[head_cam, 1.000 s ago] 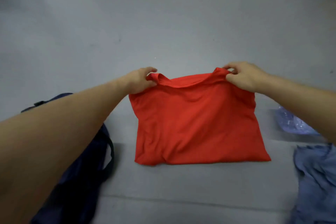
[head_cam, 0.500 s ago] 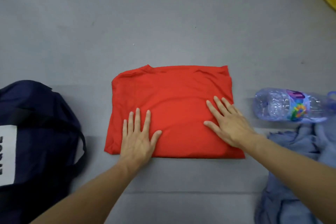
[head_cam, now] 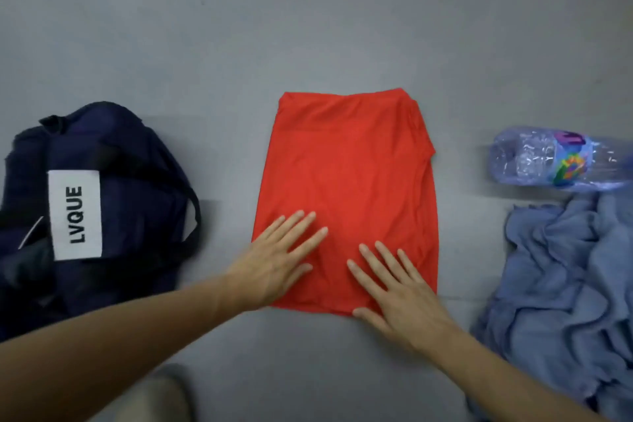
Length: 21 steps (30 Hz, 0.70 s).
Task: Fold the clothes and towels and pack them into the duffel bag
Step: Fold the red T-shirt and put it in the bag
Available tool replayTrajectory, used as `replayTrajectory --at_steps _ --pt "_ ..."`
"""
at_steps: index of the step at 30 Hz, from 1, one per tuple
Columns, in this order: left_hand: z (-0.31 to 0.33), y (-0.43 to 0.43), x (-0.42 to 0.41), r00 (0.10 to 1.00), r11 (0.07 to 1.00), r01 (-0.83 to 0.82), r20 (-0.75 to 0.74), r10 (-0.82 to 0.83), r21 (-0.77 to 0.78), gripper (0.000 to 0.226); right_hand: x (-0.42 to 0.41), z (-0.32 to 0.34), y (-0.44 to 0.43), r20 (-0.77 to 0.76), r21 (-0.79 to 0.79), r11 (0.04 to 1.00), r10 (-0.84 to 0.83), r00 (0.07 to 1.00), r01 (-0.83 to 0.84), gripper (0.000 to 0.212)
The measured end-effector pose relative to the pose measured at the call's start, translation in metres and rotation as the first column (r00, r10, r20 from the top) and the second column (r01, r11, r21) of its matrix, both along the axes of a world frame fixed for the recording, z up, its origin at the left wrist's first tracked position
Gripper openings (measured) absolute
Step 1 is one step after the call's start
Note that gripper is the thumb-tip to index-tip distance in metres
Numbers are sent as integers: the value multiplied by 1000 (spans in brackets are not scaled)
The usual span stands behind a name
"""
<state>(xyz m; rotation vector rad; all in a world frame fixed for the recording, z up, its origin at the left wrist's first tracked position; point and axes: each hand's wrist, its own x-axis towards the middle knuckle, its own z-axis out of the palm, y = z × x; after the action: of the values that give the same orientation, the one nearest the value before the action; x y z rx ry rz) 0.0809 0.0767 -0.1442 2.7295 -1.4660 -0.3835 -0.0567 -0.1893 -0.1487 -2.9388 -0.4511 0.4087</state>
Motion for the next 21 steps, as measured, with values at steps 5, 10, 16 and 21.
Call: replayTrajectory --at_steps 5,10,16,21 --pt "-12 72 -67 991 984 107 -89 -95 145 77 -12 -18 0 -35 -27 1000 -8 999 7 82" --pt "-12 73 -36 998 999 9 -70 -5 52 66 -34 -24 -31 66 13 997 75 995 -76 71" --pt "-22 85 -20 990 990 135 41 -134 -44 38 -49 -42 -53 185 30 996 71 980 -78 56" --pt "-19 78 -19 995 984 75 82 -63 -160 25 -43 -43 -52 299 34 996 64 952 -78 45"
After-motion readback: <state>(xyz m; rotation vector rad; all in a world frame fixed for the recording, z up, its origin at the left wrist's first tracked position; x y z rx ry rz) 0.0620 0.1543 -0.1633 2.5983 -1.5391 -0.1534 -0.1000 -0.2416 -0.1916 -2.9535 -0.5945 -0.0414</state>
